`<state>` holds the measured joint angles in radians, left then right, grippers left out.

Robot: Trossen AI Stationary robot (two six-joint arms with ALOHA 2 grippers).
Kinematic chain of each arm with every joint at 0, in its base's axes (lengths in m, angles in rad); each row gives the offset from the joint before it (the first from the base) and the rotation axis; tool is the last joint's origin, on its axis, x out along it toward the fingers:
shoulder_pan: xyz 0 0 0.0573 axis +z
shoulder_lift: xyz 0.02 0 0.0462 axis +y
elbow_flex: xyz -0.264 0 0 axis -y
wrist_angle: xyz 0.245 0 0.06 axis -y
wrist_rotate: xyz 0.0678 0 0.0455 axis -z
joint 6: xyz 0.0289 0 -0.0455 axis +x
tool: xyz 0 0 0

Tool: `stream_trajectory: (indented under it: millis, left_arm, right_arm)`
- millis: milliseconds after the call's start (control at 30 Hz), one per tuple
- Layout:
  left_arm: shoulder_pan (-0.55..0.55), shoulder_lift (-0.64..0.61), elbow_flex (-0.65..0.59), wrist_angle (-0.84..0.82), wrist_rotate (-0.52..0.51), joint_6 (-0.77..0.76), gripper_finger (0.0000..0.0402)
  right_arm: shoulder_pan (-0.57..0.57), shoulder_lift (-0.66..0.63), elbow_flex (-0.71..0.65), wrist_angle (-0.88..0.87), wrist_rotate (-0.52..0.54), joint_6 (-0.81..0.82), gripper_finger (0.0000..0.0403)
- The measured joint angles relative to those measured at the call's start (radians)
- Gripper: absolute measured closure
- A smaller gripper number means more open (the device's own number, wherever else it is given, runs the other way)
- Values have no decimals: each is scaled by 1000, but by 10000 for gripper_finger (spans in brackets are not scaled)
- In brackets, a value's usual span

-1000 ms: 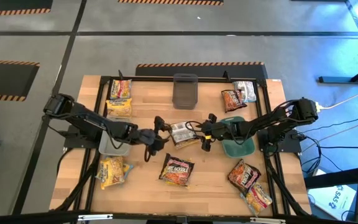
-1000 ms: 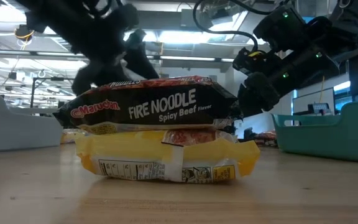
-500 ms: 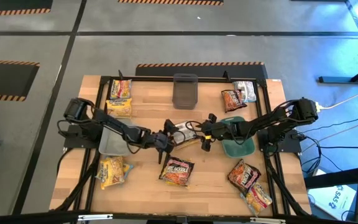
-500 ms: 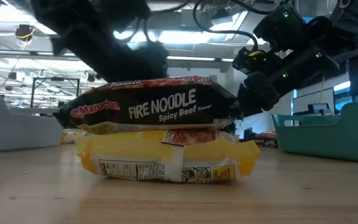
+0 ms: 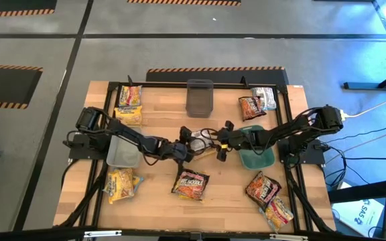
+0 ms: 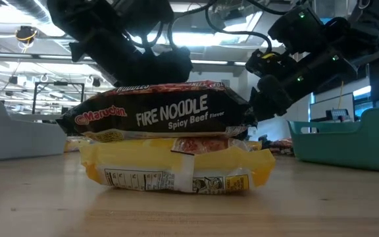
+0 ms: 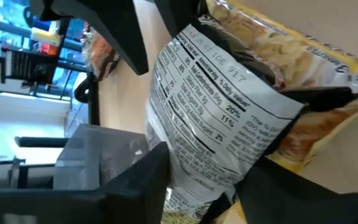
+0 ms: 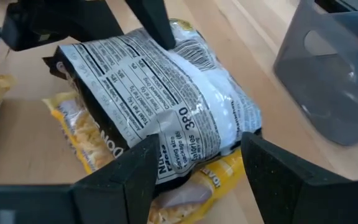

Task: Sort Maruchan noodles
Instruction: Put the black noodle pack into the black bin

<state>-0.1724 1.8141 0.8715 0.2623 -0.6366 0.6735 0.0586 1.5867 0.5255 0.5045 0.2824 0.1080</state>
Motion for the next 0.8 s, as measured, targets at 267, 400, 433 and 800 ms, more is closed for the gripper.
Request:
stream_trajectory:
  millis: [267, 400, 433, 800]
  left_arm:
    - [-49, -9, 2, 18, -107, -61, 298]
    - [-67, -21, 4, 27, -116, -124, 305]
    - [-70, -26, 4, 25, -117, -139, 305]
    - [-93, -162, 3, -3, -71, -305, 305]
  right_arm:
    - [1, -92, 0, -42, -11, -11, 187]
    - [2, -198, 1, -96, -40, -16, 187]
    - [2, -226, 1, -117, -48, -18, 187]
    - [1, -410, 1, -165, -172, -38, 187]
